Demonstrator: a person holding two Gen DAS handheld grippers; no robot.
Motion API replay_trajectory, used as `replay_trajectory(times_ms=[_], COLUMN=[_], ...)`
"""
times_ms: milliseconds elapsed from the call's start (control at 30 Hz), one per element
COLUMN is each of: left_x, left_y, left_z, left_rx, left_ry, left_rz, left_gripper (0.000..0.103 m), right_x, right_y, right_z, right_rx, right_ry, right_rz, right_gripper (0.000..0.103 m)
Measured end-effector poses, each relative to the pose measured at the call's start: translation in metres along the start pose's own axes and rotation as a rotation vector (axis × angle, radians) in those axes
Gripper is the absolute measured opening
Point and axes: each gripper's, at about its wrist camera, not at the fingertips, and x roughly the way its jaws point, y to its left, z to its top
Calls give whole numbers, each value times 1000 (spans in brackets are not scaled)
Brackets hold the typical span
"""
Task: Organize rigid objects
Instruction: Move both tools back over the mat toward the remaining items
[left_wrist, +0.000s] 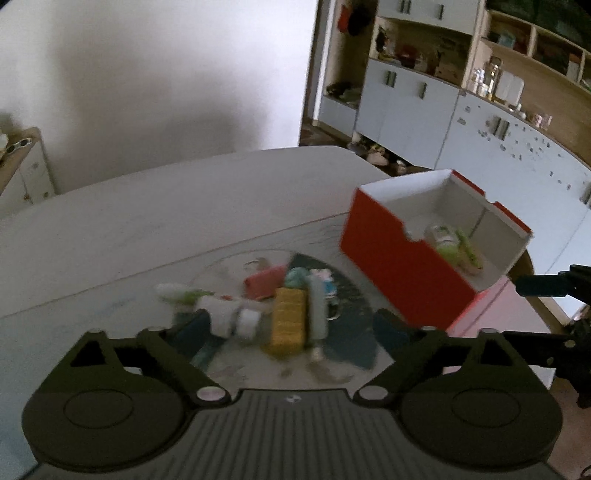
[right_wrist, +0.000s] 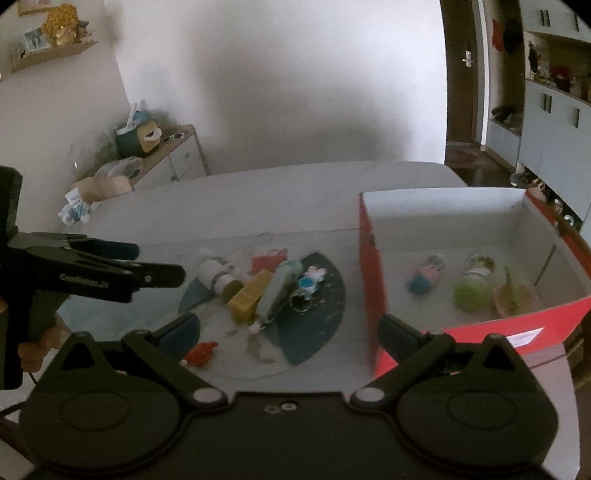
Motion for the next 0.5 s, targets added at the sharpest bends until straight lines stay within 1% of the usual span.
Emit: replay_trajectory(times_ms=[67, 167, 300, 400, 433, 500], left_x=[-1, 2, 11, 23, 28, 39], left_y=[14, 31, 45, 54, 56, 61], left_z=[-7, -16, -22, -26, -26, -28], left_rx=[-5, -19, -27, -29, -28, -29], left_ry=[-10, 2, 0, -19, -17, -11], left_rz=[9, 18, 54, 77, 81, 63], left_gripper=[99, 99, 99, 99, 99, 99], right_x=[6, 17, 36, 52, 57, 69], right_y=[5, 14, 24, 28, 29, 29], right_z=[1, 3, 5, 9, 10, 13], right_rx=[-1, -15, -42, -46, -47, -47], right_ry=[3, 9, 22, 34, 40, 54], right_rz=[-8, -18, -34, -53, -59, -73], right_gripper=[102, 102, 102, 101, 100, 99])
